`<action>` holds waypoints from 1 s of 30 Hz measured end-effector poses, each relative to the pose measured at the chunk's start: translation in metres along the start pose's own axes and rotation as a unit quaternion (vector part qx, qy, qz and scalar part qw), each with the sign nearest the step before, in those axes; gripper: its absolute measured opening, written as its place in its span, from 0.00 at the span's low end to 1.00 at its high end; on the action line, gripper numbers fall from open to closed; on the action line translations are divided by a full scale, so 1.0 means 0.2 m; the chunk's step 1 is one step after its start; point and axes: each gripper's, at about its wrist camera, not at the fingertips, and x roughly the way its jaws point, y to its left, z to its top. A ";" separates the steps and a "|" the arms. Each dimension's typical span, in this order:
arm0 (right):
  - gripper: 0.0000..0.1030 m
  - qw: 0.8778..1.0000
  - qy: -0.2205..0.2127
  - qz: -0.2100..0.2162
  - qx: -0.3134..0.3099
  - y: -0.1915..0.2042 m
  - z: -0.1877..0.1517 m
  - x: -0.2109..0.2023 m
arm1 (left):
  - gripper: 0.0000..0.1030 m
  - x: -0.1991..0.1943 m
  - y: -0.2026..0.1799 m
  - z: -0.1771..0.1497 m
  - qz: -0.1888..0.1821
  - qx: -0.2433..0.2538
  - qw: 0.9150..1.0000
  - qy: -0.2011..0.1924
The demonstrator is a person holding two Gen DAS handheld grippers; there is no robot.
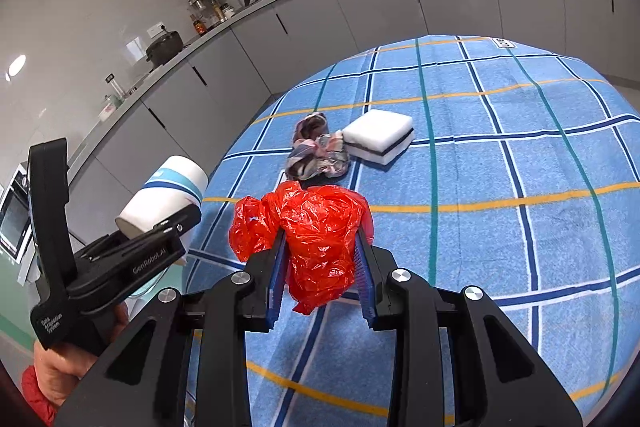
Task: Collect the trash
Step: 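Lift the paper cup and red bag and carry them over the teal bucket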
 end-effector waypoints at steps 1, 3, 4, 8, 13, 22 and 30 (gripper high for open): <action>0.31 1.000 0.000 0.001 0.000 0.00 0.00 0.00 | 0.55 -0.01 0.01 -0.01 -0.001 -0.003 1.000 0.001; 0.31 1.000 0.001 0.002 0.001 0.01 -0.01 0.00 | 0.55 -0.02 0.02 -0.03 -0.003 -0.005 1.000 0.003; 0.31 1.000 0.001 0.003 0.001 0.02 -0.01 0.00 | 0.55 -0.02 0.02 -0.04 -0.004 -0.006 1.000 0.004; 0.31 1.000 0.002 0.008 -0.003 0.05 -0.03 0.00 | 0.55 -0.04 0.04 -0.08 -0.010 -0.011 1.000 0.006; 0.31 1.000 0.000 0.014 -0.015 0.10 -0.03 -0.02 | 0.55 -0.05 0.07 -0.11 -0.012 -0.017 1.000 0.011; 0.31 0.999 0.003 0.024 -0.029 0.20 -0.05 0.00 | 0.55 -0.11 0.17 -0.15 -0.004 -0.027 1.000 0.005; 0.31 0.998 0.008 0.040 -0.056 0.37 -0.08 0.03 | 0.55 -0.13 0.33 -0.19 0.011 -0.052 0.999 0.005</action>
